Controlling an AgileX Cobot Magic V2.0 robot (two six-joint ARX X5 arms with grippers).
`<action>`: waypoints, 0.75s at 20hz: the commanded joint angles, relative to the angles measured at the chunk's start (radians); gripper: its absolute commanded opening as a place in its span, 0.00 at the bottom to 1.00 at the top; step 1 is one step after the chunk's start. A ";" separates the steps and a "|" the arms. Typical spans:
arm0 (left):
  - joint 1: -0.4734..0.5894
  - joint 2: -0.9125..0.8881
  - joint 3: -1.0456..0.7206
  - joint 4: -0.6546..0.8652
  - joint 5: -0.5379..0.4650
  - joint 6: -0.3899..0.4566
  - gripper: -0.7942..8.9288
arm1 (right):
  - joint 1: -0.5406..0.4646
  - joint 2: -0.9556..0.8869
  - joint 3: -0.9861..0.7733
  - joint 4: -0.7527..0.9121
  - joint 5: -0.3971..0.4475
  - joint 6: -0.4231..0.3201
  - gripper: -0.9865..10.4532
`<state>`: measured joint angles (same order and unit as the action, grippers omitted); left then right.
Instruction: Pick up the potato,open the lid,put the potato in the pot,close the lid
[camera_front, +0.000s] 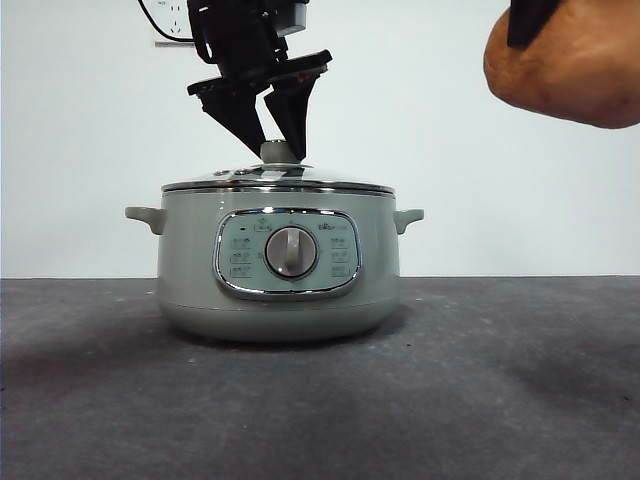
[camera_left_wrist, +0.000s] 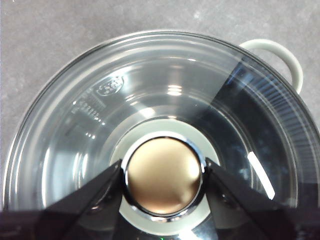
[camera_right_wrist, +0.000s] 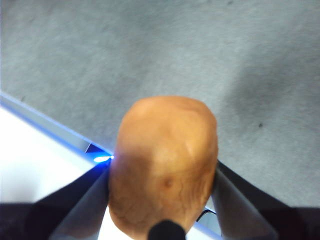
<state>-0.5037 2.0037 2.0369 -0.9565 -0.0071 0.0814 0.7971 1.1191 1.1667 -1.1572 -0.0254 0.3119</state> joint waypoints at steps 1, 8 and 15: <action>0.019 0.000 0.080 0.000 0.007 0.010 0.07 | -0.011 0.003 0.006 0.005 0.004 0.028 0.08; 0.087 0.000 0.288 -0.117 0.006 0.028 0.07 | -0.042 0.120 0.177 0.008 -0.016 0.017 0.08; 0.230 -0.003 0.355 -0.199 0.006 0.028 0.07 | -0.079 0.530 0.606 -0.014 -0.054 -0.074 0.08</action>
<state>-0.2779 2.0151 2.3753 -1.1812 0.0017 0.0978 0.7185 1.6226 1.7554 -1.1702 -0.0772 0.2604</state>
